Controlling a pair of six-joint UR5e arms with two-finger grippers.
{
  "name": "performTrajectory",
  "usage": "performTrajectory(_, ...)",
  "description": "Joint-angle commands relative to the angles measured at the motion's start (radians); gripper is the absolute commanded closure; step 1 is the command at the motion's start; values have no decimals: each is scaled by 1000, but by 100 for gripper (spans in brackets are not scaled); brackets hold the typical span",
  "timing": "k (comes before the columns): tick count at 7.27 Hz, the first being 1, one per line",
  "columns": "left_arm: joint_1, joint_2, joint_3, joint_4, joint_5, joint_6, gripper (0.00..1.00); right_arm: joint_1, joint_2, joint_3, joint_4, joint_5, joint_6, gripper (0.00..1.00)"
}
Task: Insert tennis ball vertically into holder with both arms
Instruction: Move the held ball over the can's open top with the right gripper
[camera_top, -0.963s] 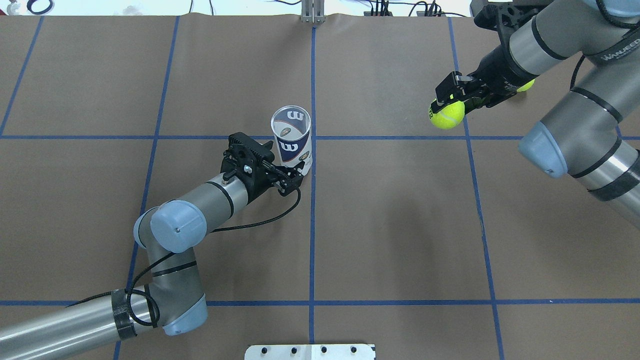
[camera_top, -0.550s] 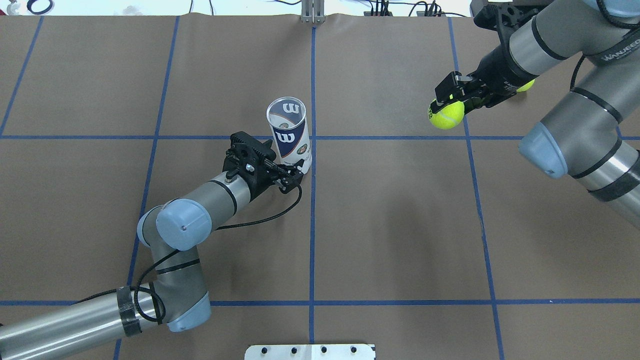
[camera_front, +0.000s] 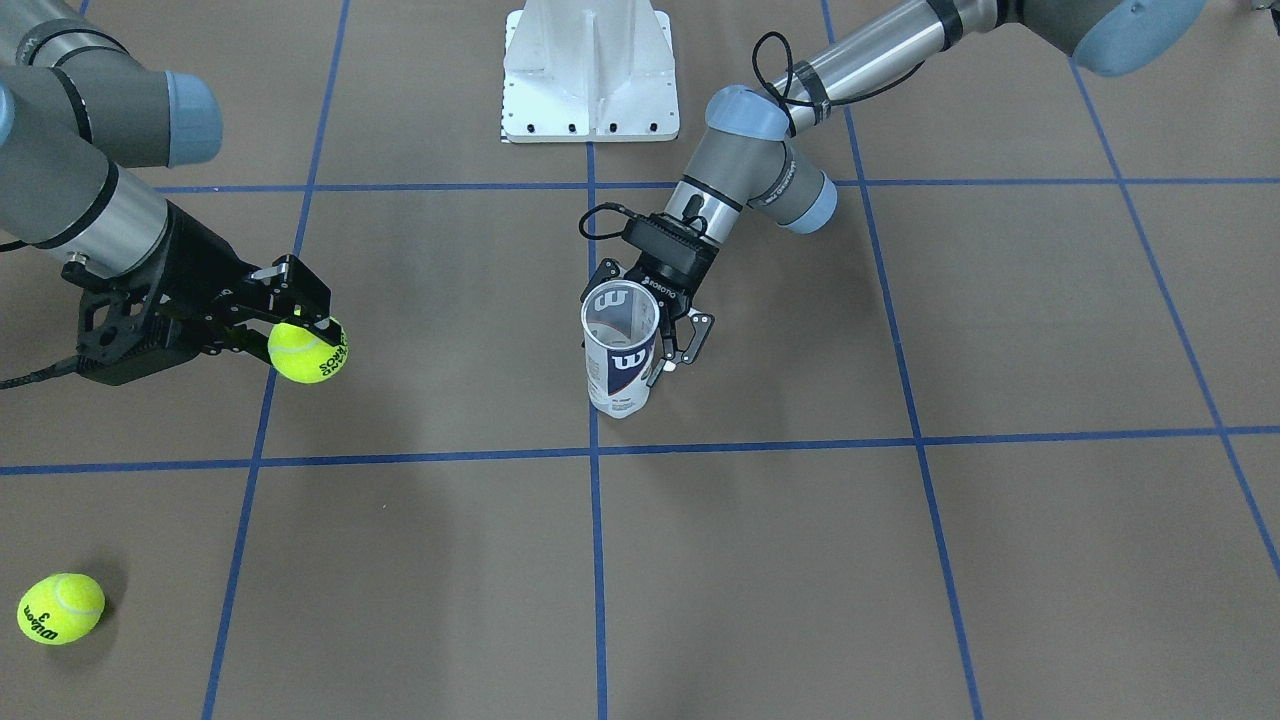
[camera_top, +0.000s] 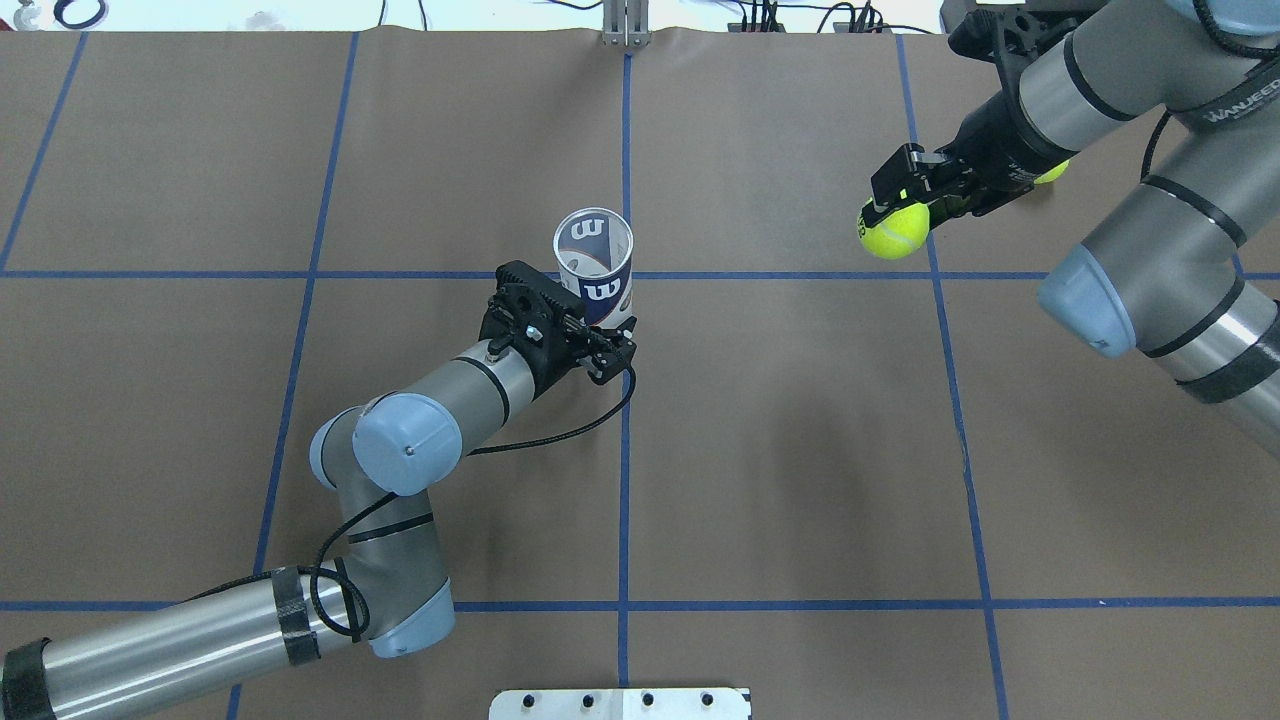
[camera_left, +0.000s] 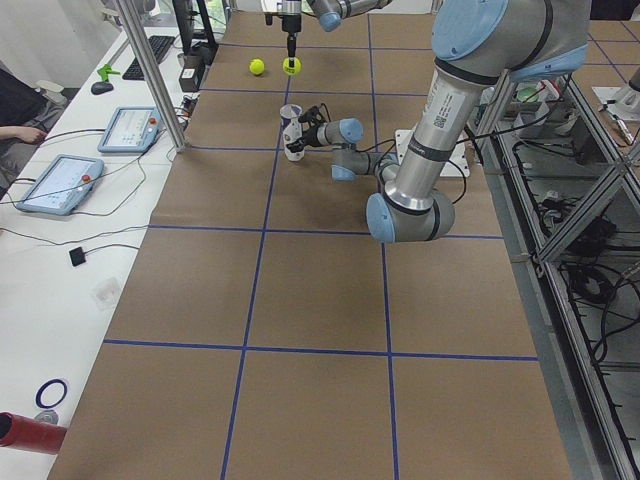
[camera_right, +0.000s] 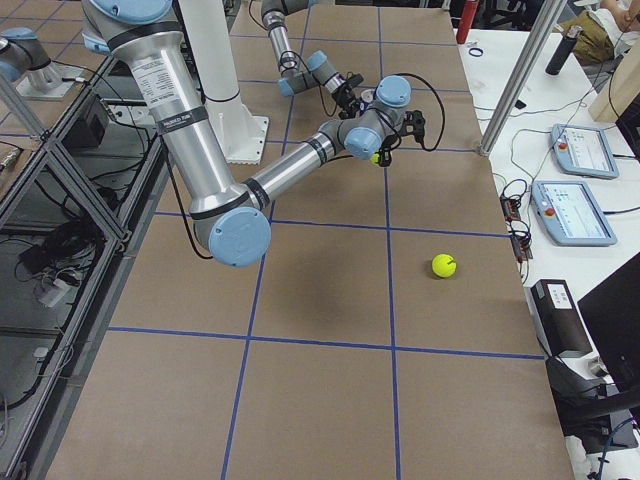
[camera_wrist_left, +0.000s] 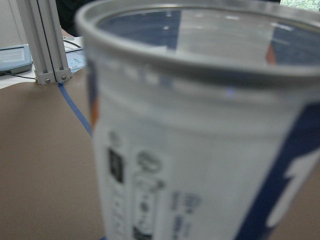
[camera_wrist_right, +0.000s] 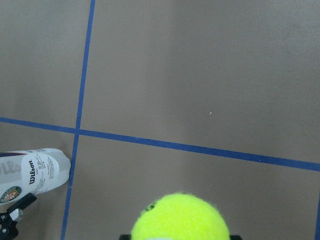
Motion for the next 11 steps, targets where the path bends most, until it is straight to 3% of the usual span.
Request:
performTrajectory(1,-2,-8,4,2,0,2,7,-1,2,1,0,3,0,100)
performTrajectory(9,-8,-35,50,2,1,0,7,-4,31,43,-1,9,64,100)
performTrajectory(11,-8,-35,53,2,1,0,7,-24,109,43,-3,8,144,100)
